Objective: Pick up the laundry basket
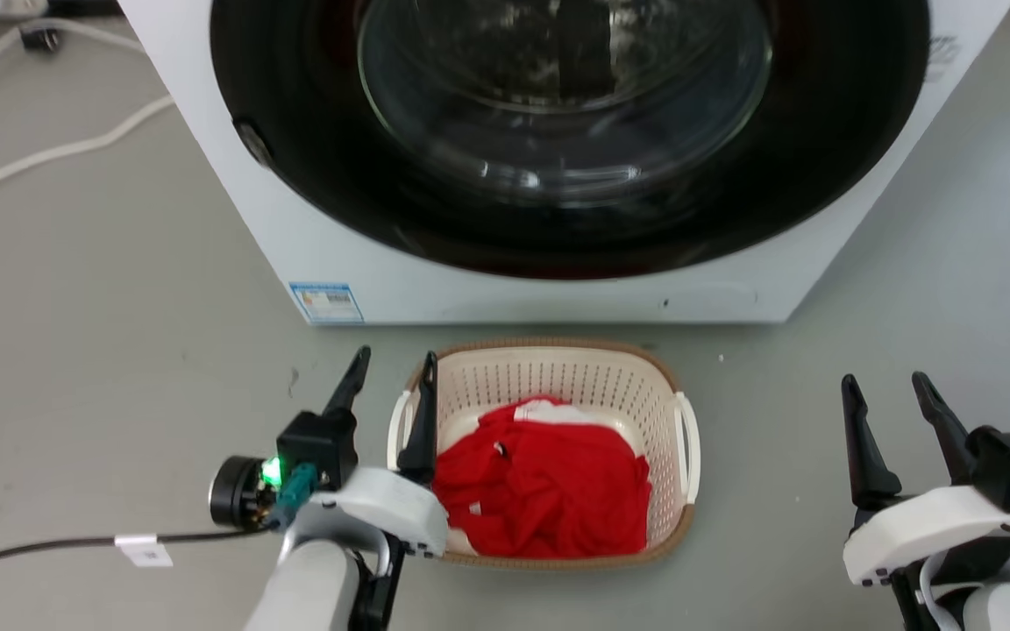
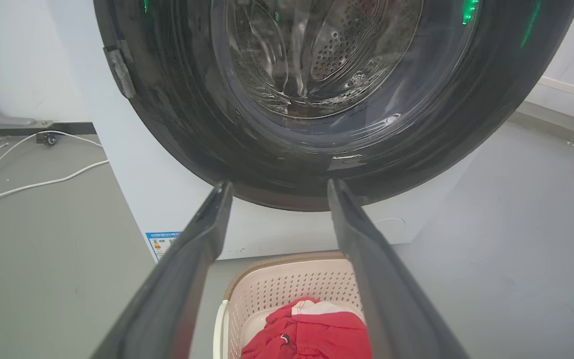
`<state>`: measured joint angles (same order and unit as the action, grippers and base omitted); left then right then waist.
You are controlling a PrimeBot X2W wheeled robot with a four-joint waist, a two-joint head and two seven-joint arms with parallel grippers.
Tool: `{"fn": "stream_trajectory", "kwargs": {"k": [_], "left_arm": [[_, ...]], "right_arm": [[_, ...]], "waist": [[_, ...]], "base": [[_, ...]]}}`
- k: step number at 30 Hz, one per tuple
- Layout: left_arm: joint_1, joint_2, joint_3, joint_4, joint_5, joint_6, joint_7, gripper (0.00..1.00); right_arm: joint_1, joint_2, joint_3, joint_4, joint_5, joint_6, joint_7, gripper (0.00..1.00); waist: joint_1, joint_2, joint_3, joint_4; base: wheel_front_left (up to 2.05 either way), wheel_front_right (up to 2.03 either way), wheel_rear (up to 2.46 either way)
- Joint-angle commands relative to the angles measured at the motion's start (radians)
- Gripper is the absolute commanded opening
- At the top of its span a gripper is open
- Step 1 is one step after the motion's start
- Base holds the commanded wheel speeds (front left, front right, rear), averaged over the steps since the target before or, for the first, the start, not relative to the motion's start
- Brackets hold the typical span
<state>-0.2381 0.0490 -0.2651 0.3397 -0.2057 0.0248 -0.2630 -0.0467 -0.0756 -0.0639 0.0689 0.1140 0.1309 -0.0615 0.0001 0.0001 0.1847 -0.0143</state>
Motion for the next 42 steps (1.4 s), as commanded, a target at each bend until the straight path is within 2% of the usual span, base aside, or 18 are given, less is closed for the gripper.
{"fn": "stream_trajectory", "kwargs": {"k": [1,7,11,22,29,36,42], "left_arm": [[-0.038,0.002,0.009,0.020,0.002,-0.008,-0.002,1.00],[-0.153,0.003,0.043,0.113,-0.002,-0.036,-0.003,1.00],[-0.238,0.013,0.060,0.216,-0.015,-0.070,-0.002,1.00],[-0.483,0.081,0.048,0.535,-0.073,-0.145,0.081,1.00],[-0.601,0.103,-0.004,0.662,-0.140,-0.155,0.183,1.00],[-0.679,0.136,-0.086,0.703,-0.248,-0.156,0.289,1.00],[-0.730,0.159,-0.131,0.721,-0.311,-0.156,0.345,1.00]], "right_arm": [[-0.036,-0.010,0.003,0.023,0.012,0.000,-0.008,1.00],[-0.145,-0.043,0.035,0.117,0.052,0.000,-0.039,1.00],[-0.234,-0.065,0.070,0.195,0.083,0.000,-0.055,1.00],[-0.482,-0.100,0.229,0.482,0.209,0.000,-0.072,1.00],[-0.620,-0.101,0.341,0.668,0.302,0.000,-0.056,1.00],[-0.750,-0.086,0.453,0.827,0.391,0.000,-0.013,1.00],[-0.832,-0.075,0.513,0.904,0.464,0.000,0.008,1.00]], "waist": [[-0.0001,-0.0001,0.109,-0.001],[-0.0001,-0.0001,0.265,-0.001],[-0.0001,-0.0001,0.355,-0.005],[-0.0001,-0.0001,0.501,-0.034],[-0.0001,-0.0001,0.577,-0.043],[-0.0001,-0.0001,0.634,-0.053],[-0.0001,-0.0001,0.673,-0.062]], "base": [[0.00,0.00,0.00],[0.00,0.00,0.00],[0.00,0.00,0.00],[0.00,0.00,0.00],[0.00,0.00,0.00],[0.00,0.00,0.00],[0.00,0.00,0.00]]}}
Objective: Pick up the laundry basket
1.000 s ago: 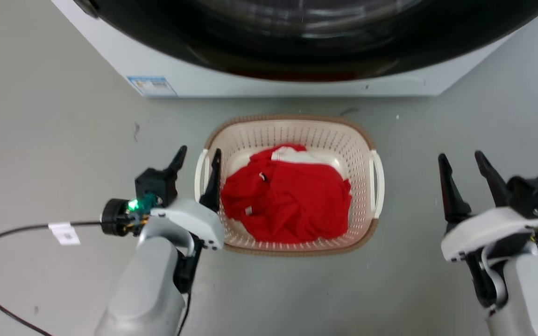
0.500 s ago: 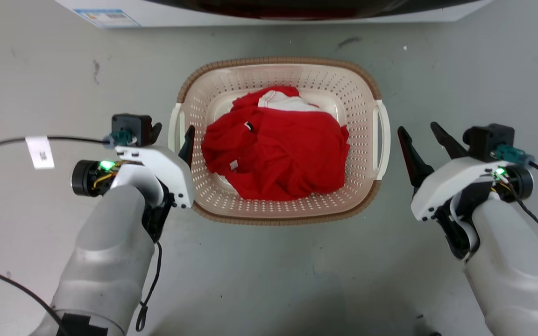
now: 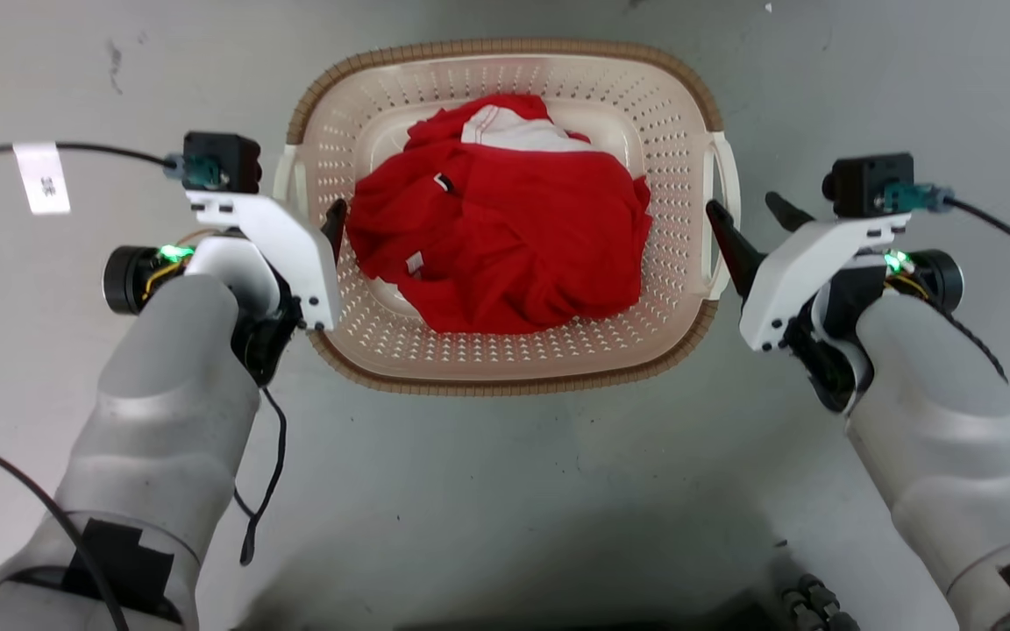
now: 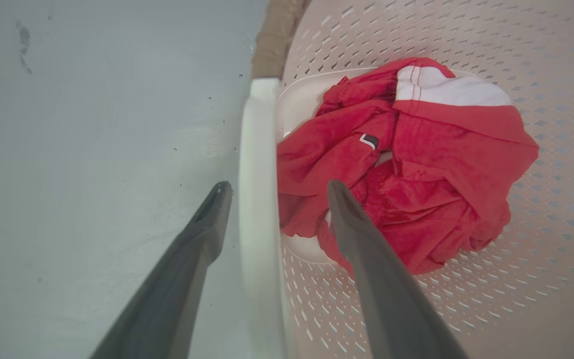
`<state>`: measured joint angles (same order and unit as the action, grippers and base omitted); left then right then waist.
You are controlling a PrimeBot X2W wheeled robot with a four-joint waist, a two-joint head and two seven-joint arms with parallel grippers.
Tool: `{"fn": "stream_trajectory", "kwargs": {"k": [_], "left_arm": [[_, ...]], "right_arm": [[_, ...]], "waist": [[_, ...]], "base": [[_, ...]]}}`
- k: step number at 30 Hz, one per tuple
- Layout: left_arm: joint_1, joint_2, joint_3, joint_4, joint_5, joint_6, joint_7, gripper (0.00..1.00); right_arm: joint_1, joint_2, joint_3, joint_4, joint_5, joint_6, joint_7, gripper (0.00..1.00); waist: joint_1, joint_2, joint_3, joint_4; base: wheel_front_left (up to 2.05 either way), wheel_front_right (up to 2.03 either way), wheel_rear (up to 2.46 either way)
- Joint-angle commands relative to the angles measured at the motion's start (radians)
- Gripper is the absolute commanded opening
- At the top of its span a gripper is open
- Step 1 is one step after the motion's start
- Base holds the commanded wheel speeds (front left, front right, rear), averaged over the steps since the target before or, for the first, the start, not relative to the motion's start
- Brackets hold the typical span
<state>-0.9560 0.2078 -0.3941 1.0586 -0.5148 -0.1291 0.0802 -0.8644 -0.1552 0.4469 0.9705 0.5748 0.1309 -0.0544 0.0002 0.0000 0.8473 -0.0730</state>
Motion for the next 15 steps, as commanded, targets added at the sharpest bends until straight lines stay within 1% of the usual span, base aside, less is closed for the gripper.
{"fn": "stream_trajectory", "kwargs": {"k": [1,6,7,8,9,11,15], "left_arm": [[-0.020,0.004,-0.010,0.006,-0.014,-0.002,0.012,1.00],[-0.055,0.010,-0.042,0.026,-0.063,-0.002,0.044,1.00],[-0.060,0.009,-0.049,0.029,-0.069,-0.002,0.045,0.83],[-0.066,0.008,-0.054,0.030,-0.076,-0.002,0.043,0.42],[-0.068,0.007,-0.058,0.033,-0.086,-0.002,0.039,0.00],[-0.070,0.006,-0.071,0.036,-0.102,-0.002,0.038,0.00],[-0.074,0.007,-0.096,0.040,-0.130,-0.002,0.030,0.00]], "right_arm": [[-0.028,0.007,0.012,0.019,0.017,0.000,0.006,1.00],[-0.083,0.009,0.066,0.068,0.085,0.000,0.025,1.00],[-0.091,0.011,0.071,0.077,0.102,0.000,0.025,1.00],[-0.099,0.013,0.076,0.086,0.115,0.000,0.026,1.00],[-0.105,0.015,0.084,0.095,0.125,0.000,0.029,0.54],[-0.114,0.018,0.102,0.104,0.149,0.000,0.035,0.00],[-0.128,0.007,0.140,0.109,0.183,0.000,0.025,0.00]], "waist": [[-0.0002,0.0000,0.017,-0.004],[-0.0002,0.0000,0.047,-0.004],[-0.0002,0.0000,0.052,-0.004],[-0.0002,0.0000,0.057,-0.003],[-0.0002,0.0000,0.060,-0.003],[-0.0002,0.0000,0.063,-0.001],[-0.0002,0.0000,0.066,-0.002]], "base": [[0.00,0.00,0.00],[0.00,0.00,0.00],[0.00,0.00,0.00],[0.00,0.00,0.00],[0.00,0.00,0.00],[0.00,0.00,0.00],[0.00,0.00,0.00]]}}
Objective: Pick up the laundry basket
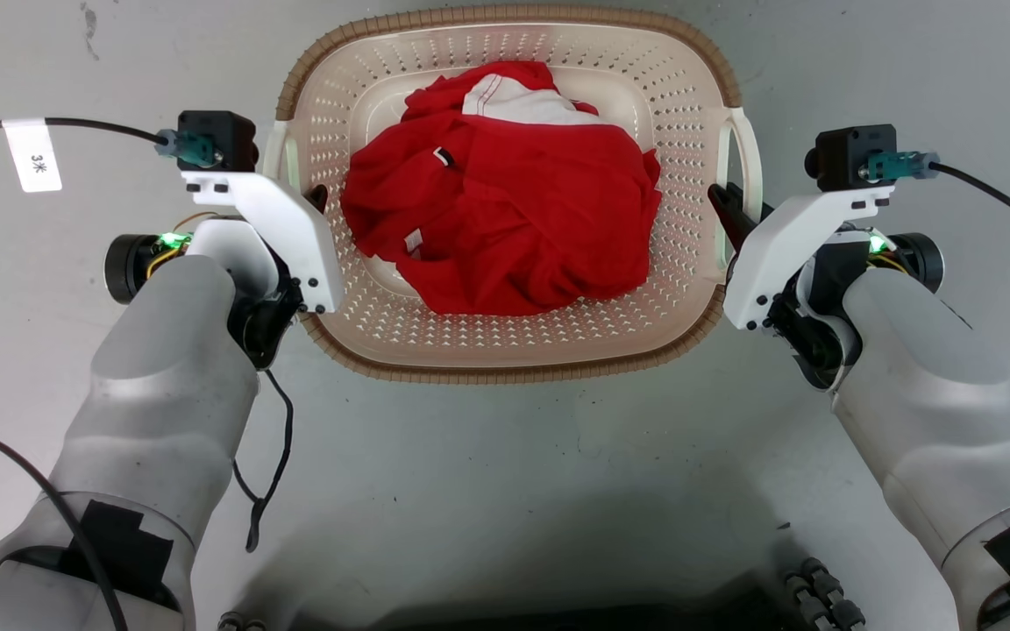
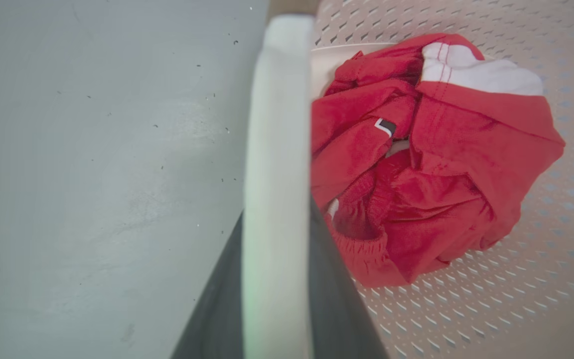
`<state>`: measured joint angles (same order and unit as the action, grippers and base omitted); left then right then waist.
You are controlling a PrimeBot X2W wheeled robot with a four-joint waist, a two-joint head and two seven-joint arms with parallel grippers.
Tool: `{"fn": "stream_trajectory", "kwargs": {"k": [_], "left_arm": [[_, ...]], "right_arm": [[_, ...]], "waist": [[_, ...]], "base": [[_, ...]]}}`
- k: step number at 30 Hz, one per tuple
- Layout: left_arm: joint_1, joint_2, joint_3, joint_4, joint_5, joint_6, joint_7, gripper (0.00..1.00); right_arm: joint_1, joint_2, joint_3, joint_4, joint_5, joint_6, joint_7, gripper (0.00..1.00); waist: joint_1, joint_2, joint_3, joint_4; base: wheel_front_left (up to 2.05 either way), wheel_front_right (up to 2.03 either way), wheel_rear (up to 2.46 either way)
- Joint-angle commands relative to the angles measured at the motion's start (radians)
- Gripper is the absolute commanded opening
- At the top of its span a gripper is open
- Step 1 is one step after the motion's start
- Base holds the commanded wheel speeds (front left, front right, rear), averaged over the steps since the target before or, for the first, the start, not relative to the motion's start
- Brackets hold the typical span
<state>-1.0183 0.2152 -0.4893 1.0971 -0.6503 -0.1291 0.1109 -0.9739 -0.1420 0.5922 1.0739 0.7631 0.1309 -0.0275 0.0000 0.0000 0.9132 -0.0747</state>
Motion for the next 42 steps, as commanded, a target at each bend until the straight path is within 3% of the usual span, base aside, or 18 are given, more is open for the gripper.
{"fn": "stream_trajectory", "kwargs": {"k": [1,12,31,42], "left_arm": [[-0.013,-0.001,-0.006,0.003,-0.001,-0.002,-0.004,0.00],[0.018,-0.039,-0.079,0.024,-0.095,-0.003,0.051,0.00],[0.150,-0.062,-0.145,0.054,-0.317,-0.005,0.340,0.00],[0.162,-0.085,-0.158,0.086,-0.387,-0.007,0.474,0.00]], "right_arm": [[-0.020,-0.007,0.005,0.005,0.003,0.000,-0.006,0.00],[0.010,-0.041,0.101,0.020,0.106,0.001,0.044,0.00],[0.141,-0.079,0.206,0.064,0.265,0.001,0.270,0.00],[0.136,-0.079,0.224,0.103,0.321,0.000,0.403,0.00]], "waist": [[0.0000,0.0000,-0.001,-0.001],[0.0000,0.0000,-0.123,0.007],[0.0000,0.0000,-0.537,0.016],[0.0000,0.0000,-0.703,0.025]], "base": [[0.00,0.00,0.00],[0.00,0.00,0.00],[0.00,0.00,0.00],[0.00,0.00,0.00]]}}
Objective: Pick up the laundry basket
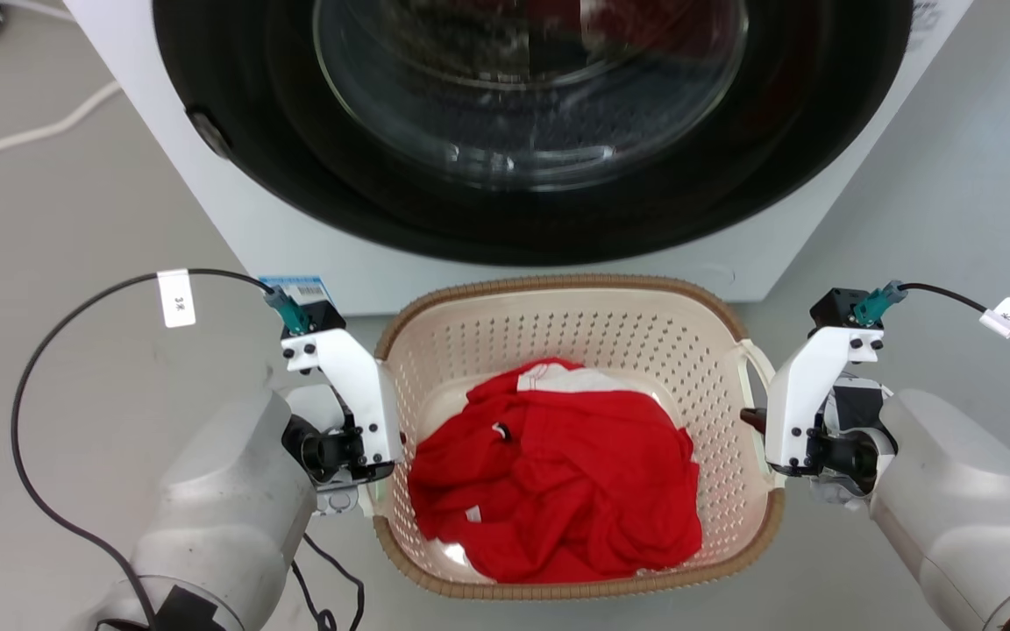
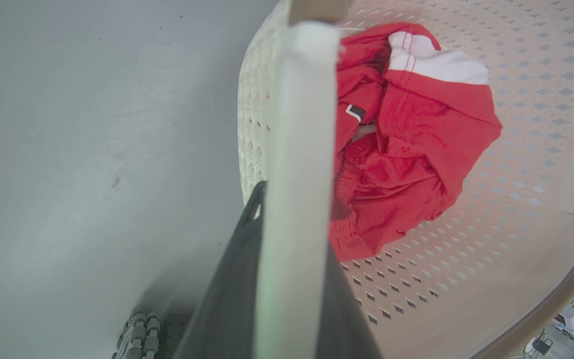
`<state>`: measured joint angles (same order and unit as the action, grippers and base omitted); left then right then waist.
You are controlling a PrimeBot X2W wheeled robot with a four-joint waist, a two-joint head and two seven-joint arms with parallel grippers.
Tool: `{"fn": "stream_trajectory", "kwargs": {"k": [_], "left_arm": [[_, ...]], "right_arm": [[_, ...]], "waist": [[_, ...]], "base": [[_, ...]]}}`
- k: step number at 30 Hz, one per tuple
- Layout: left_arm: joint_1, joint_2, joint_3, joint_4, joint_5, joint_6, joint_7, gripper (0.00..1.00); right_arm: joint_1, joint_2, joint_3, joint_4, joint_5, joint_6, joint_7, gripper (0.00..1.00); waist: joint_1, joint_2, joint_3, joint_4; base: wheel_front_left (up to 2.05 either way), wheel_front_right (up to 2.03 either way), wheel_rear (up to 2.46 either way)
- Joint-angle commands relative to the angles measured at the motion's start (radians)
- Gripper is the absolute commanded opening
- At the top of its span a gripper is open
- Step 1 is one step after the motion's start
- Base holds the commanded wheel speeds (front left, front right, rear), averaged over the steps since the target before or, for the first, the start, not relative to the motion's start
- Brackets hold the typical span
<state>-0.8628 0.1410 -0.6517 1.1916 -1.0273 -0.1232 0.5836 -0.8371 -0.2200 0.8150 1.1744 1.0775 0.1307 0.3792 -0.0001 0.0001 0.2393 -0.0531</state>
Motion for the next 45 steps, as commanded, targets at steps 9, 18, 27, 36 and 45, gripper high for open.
{"fn": "stream_trajectory", "kwargs": {"k": [9,18,27,36,45], "left_arm": [[0.026,-0.041,0.000,0.052,-0.046,-0.013,0.100,0.00],[0.079,-0.061,-0.006,0.072,-0.058,-0.006,0.136,0.00],[0.099,-0.061,-0.007,0.079,-0.062,-0.004,0.132,0.00],[0.098,-0.063,-0.008,0.082,-0.065,-0.003,0.127,0.00],[0.098,-0.065,-0.010,0.085,-0.068,-0.003,0.116,0.00]], "right_arm": [[0.002,0.043,-0.005,0.065,0.052,0.000,0.139,0.00],[0.055,0.073,0.004,0.096,0.055,0.001,0.191,0.00],[0.065,0.087,0.031,0.099,0.037,0.001,0.201,0.00],[0.056,0.090,0.036,0.101,0.035,0.001,0.199,0.00],[0.053,0.098,0.042,0.104,0.033,0.001,0.202,0.00]], "waist": [[0.0001,-0.0001,-0.137,-0.005],[0.0001,-0.0001,-0.191,-0.008],[0.0001,-0.0001,-0.207,-0.010],[0.0001,-0.0001,-0.206,-0.010],[0.0001,-0.0001,-0.207,-0.009]], "base": [[0.00,0.00,0.00],[0.00,0.00,0.00],[0.00,0.00,0.00],[0.00,0.00,0.00],[0.00,0.00,0.00]]}}
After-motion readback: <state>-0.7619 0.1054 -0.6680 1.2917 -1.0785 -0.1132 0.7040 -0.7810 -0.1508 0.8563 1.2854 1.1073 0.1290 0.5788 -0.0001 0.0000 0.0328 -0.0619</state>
